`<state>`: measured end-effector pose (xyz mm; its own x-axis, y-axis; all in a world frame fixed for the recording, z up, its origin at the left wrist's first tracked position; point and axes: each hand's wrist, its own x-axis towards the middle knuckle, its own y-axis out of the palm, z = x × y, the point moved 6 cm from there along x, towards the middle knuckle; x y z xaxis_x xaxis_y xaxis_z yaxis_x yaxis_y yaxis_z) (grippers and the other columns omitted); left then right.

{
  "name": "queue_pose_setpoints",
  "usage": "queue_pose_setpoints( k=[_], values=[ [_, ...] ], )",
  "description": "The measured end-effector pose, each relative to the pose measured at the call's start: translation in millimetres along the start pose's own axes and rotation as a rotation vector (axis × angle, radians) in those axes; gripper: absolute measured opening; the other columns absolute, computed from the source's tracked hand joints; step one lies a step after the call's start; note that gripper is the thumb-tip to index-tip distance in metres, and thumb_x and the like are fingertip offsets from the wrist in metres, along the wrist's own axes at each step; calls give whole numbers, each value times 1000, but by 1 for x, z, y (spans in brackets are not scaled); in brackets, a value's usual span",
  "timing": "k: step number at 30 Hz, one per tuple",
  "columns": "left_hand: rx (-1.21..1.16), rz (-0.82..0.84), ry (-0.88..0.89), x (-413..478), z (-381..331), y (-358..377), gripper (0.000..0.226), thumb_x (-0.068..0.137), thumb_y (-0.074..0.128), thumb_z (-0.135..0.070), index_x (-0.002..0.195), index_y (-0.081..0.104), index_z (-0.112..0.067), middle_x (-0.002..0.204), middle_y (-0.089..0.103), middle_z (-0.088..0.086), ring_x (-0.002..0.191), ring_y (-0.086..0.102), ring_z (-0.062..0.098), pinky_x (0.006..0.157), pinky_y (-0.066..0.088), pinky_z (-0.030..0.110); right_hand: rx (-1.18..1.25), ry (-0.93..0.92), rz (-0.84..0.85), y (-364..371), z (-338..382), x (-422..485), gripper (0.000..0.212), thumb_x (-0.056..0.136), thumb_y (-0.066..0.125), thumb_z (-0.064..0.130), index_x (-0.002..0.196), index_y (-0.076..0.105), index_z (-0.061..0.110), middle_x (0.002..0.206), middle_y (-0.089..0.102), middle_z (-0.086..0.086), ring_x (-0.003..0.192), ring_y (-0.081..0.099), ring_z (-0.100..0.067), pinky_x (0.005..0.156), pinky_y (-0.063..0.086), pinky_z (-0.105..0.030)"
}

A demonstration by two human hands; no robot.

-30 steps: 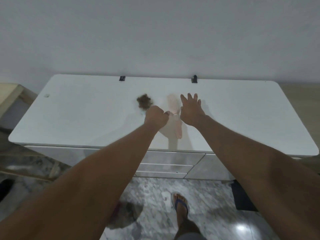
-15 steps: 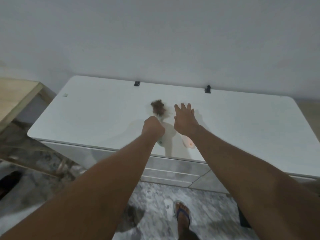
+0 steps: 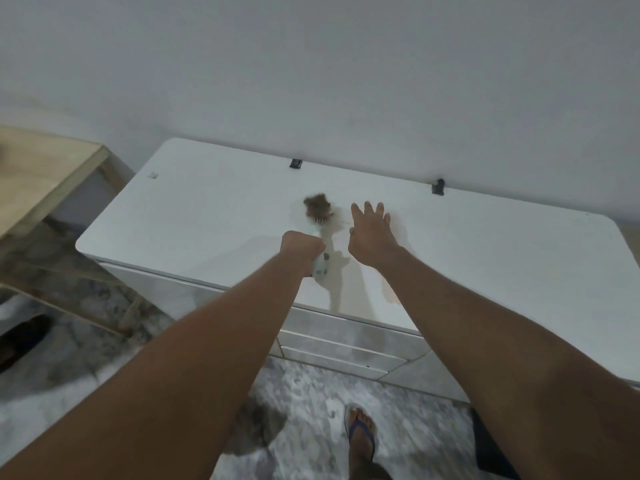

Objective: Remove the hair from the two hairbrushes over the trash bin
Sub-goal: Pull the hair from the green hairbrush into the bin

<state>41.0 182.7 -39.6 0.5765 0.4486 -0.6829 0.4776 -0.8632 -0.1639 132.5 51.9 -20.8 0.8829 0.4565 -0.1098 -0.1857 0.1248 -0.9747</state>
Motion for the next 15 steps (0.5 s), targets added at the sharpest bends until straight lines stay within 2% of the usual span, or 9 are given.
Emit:
queue_pose_setpoints(
  k=[1,3,4,6,8,11,13,15],
  values=[
    [-29,-17,10,2,0,-11,20,87,66,2,74,52,-6,83,69,15,59,68,23,63,59,37,2,-18,-1,0,10,3,58,96,39,15,150,19,8,156,20,-22,145,8,-49,118,13,-56],
    [-85,-79,27,2,2,-41,24,87,70,-2,70,53,-5,61,70,8,54,71,19,58,60,34,-1,-64,-9,0,36,9,59,94,41,14,150,21,7,154,22,-22,144,10,-49,118,15,-56],
    [-122,-102,36,1,1,-57,24,86,72,-2,69,55,-4,49,67,4,62,74,21,66,63,42,-5,-92,-11,1,53,12,60,93,42,13,149,22,7,154,24,-22,144,12,-49,117,16,-56],
    [-182,-157,65,-3,2,-96,24,86,72,-2,68,57,-3,39,62,0,78,75,26,80,60,54,11,-158,0,5,94,17,62,92,43,12,150,20,7,154,23,-22,144,11,-48,117,15,-56],
    [-258,-209,98,-12,5,-138,25,88,69,3,68,56,-5,47,64,4,72,71,24,80,59,54,31,-236,16,11,142,18,66,92,44,12,151,17,8,156,20,-21,145,8,-48,118,12,-56],
    [-363,-300,108,-22,22,-210,19,90,66,4,75,57,-3,71,63,10,59,66,16,70,58,47,53,-363,43,23,220,11,68,92,45,12,153,14,8,157,18,-22,146,6,-48,119,10,-56],
    [-412,-384,103,-28,42,-262,6,91,67,1,92,62,1,83,67,13,62,68,16,67,61,46,74,-448,63,33,274,0,66,93,44,11,152,15,8,157,18,-22,146,6,-48,118,10,-56],
    [-435,-471,80,-34,72,-313,17,91,69,-4,106,64,1,93,70,15,69,70,18,58,59,41,87,-548,76,48,327,-17,62,95,41,13,152,16,7,156,19,-23,145,7,-49,118,11,-57]
  ],
)
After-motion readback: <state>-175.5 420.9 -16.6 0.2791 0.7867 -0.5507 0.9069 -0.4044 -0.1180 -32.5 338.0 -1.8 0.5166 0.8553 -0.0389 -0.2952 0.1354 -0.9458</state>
